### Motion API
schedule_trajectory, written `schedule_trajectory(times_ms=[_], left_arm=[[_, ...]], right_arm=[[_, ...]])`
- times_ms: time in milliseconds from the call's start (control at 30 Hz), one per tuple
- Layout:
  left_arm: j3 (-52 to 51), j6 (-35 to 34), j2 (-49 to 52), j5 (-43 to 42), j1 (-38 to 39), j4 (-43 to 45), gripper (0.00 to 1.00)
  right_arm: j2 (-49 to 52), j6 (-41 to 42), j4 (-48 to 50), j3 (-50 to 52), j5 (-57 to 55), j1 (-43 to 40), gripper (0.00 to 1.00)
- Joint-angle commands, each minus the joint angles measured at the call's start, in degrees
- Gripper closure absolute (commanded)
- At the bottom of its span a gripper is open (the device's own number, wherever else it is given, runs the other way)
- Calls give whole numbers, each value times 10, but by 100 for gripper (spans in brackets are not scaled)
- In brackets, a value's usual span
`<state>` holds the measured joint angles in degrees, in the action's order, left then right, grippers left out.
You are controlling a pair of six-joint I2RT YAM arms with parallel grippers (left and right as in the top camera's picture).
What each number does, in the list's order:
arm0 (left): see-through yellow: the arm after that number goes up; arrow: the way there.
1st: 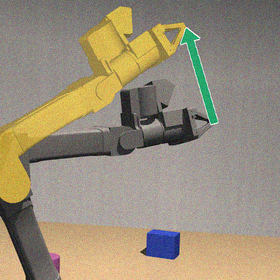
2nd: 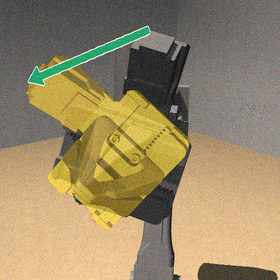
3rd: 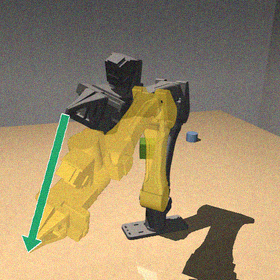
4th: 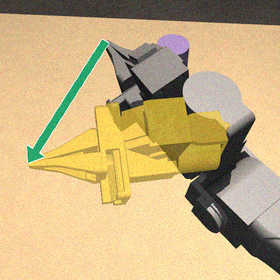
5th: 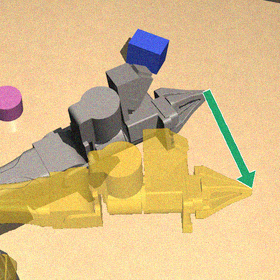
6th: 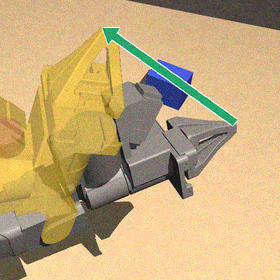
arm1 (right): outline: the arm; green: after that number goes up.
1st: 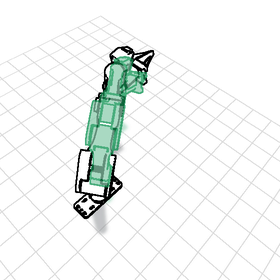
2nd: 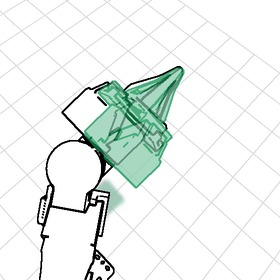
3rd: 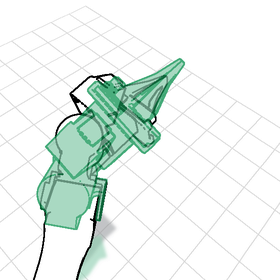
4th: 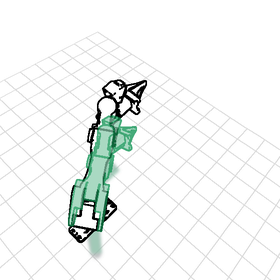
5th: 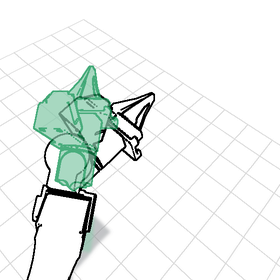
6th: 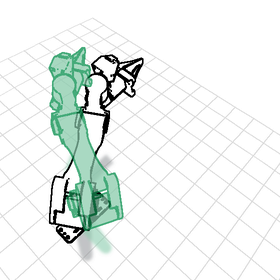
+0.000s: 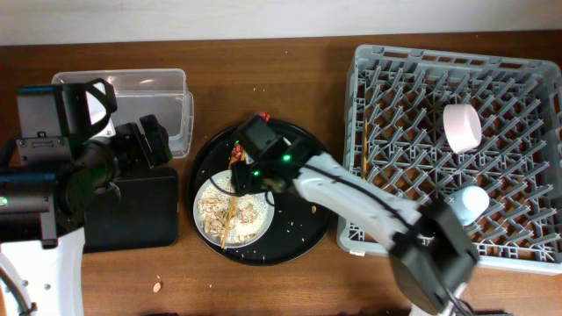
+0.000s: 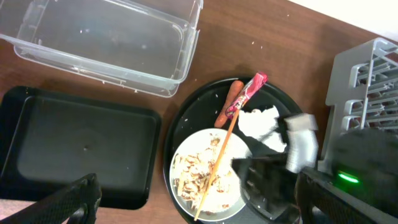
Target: Sort waste into correct bins and load items into the dishwasher rack
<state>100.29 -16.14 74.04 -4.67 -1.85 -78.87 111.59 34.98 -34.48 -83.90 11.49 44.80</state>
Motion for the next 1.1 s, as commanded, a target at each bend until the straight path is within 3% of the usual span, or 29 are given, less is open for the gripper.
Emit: schedule_trajectory(times_ms=[0, 133, 200, 367, 467, 533, 600, 633, 833, 933, 1000, 1067], left_arm=[[1, -6, 0, -4, -2, 1, 1], [1, -6, 0, -4, -2, 1, 1], [1, -6, 0, -4, -2, 1, 1], [1, -6, 0, -4, -2, 1, 1], [1, -6, 0, -4, -2, 1, 1], [1, -6, 0, -4, -2, 1, 1], [1, -6, 0, -4, -2, 1, 1], [1, -6, 0, -4, -2, 1, 1], [1, -6, 0, -4, -2, 1, 1], [1, -6, 0, -4, -2, 1, 1], [1, -6, 0, -4, -2, 1, 1], [1, -6, 0, -4, -2, 1, 1]], right_arm=[[53, 37, 46, -6, -3, 7, 42], [74, 74, 85, -7, -5, 6, 55], [74, 73, 85, -6, -17, 6, 67], [89, 75, 83, -6, -18, 6, 62], [91, 75, 83, -6, -16, 6, 78], [97, 75, 83, -6, -16, 6, 78], [95, 75, 81, -7, -12, 2, 94], [86, 75, 81, -7, 6, -4, 96], [-102, 12, -33, -7, 20, -113, 96], [-195, -42, -126, -7, 13, -248, 96], [-189, -112, -167, -6, -1, -351, 96], [-153, -158, -170, -6, -1, -382, 96]])
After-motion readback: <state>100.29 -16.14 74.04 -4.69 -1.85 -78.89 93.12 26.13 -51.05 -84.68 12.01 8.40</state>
